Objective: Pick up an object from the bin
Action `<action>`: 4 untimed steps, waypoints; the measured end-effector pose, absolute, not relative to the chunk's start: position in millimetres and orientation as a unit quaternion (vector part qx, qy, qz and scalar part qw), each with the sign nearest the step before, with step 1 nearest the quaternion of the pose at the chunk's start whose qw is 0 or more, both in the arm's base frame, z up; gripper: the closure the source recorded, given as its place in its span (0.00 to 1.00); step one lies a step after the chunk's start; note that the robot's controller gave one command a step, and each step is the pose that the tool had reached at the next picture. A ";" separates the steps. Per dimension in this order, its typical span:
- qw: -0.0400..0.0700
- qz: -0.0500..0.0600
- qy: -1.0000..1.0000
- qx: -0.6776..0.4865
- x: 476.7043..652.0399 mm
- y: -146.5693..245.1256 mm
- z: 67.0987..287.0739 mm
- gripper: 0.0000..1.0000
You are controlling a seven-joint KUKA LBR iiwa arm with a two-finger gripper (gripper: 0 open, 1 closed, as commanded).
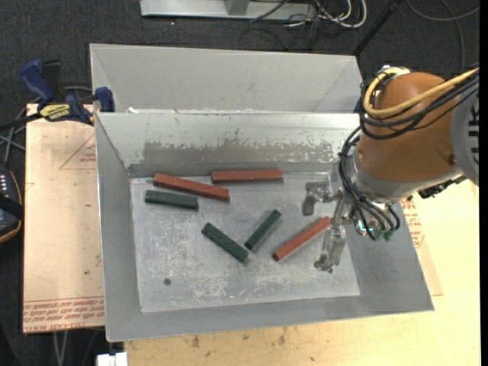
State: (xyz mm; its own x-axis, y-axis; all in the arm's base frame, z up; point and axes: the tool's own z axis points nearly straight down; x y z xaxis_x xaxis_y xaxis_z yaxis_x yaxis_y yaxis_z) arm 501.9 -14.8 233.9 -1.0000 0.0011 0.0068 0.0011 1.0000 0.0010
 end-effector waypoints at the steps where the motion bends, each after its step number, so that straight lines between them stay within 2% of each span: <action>1: 0.000 0.000 -1.000 0.000 503.4 -14.7 237.3 0.00; 2: -0.004 0.000 -1.000 0.024 536.8 -44.3 172.2 0.00; 3: -0.003 0.000 -1.000 -0.008 561.6 -57.4 88.6 0.00; 4: 0.000 -0.001 -0.998 0.059 580.3 -61.2 67.9 0.00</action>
Offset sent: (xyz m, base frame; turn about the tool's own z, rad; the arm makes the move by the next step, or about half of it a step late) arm 0.0786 -0.0731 -0.1639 -0.1194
